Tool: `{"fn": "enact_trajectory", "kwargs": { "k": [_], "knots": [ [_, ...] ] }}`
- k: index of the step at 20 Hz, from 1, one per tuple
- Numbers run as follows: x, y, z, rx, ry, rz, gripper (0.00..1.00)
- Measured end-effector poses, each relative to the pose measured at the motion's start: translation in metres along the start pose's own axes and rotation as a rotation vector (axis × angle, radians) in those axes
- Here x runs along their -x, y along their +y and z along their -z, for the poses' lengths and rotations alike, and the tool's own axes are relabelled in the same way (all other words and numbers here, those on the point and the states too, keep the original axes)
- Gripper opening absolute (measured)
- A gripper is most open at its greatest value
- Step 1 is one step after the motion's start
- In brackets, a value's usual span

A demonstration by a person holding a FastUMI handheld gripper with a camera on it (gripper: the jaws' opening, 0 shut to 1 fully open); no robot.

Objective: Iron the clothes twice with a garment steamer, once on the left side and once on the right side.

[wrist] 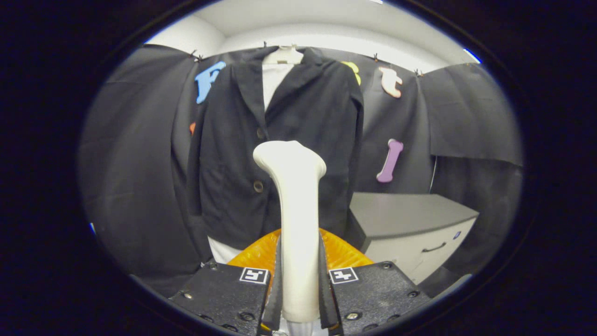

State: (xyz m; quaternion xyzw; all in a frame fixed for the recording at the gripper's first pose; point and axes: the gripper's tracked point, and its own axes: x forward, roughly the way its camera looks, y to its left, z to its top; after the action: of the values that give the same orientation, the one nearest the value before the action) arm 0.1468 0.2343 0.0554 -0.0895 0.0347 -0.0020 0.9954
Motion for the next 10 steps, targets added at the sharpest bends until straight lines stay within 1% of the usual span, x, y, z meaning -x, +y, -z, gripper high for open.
{"fn": "enact_trajectory", "kwargs": {
  "k": [3,6,10],
  "knots": [
    [-0.003,0.010,-0.055,-0.013,-0.119,-0.022,0.34],
    [-0.002,0.032,-0.110,-0.023,-0.246,-0.045,0.34],
    [-0.017,0.064,-0.170,-0.006,-0.381,-0.085,0.34]
  ]
}}
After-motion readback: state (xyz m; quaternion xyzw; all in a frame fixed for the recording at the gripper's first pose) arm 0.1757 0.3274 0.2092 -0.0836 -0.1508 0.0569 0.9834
